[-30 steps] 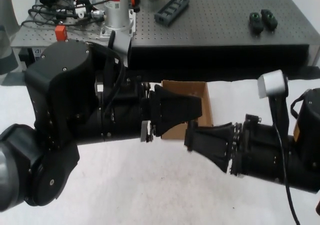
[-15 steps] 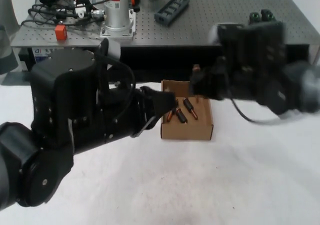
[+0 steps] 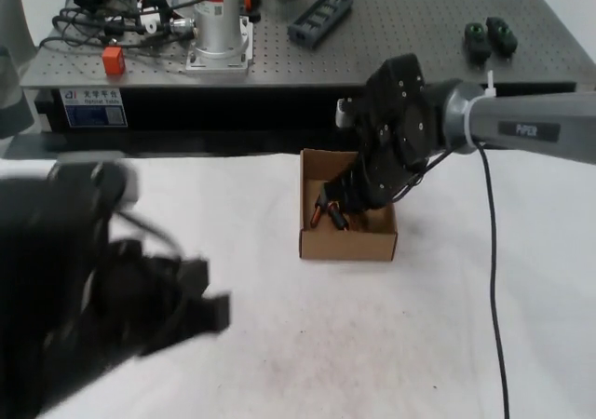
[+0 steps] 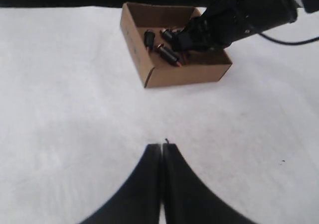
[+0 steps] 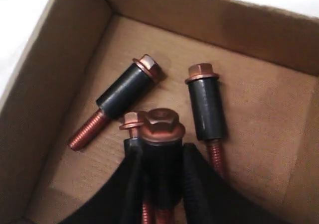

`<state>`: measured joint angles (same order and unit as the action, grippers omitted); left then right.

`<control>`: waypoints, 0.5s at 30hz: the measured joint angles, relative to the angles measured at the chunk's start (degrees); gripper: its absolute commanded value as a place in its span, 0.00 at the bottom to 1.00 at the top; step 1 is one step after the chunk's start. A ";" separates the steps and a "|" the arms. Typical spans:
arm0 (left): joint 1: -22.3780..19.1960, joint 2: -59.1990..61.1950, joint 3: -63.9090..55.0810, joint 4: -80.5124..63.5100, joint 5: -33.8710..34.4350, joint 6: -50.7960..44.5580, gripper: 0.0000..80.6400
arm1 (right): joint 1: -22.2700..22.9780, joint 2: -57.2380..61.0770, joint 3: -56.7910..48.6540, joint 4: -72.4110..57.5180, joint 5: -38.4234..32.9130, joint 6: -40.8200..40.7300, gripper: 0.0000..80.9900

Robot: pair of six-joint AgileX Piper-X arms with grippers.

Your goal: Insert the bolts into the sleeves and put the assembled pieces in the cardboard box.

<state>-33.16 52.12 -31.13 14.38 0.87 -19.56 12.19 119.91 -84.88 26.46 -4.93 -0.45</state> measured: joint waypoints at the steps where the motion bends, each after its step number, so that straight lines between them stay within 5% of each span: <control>1: 0.00 -2.33 1.89 0.39 -0.87 -0.71 0.01 | 0.00 -0.61 0.00 0.01 -0.03 -0.02 0.43; 4: 0.00 -8.39 6.56 1.22 -2.39 -2.61 0.01 | -0.04 -4.03 0.00 1.66 -0.31 -0.01 0.44; 9: 0.00 -18.30 10.67 8.39 -4.97 -5.70 0.01 | -0.16 -11.35 1.07 5.39 -2.56 -0.75 0.32; 15: 0.00 -29.26 11.74 19.29 -9.98 -6.91 0.01 | -0.16 -31.25 19.11 2.10 -7.07 -1.22 0.14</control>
<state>-33.16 22.86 -19.40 33.68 -9.11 -26.47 12.03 88.66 -65.76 28.56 -12.00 -1.67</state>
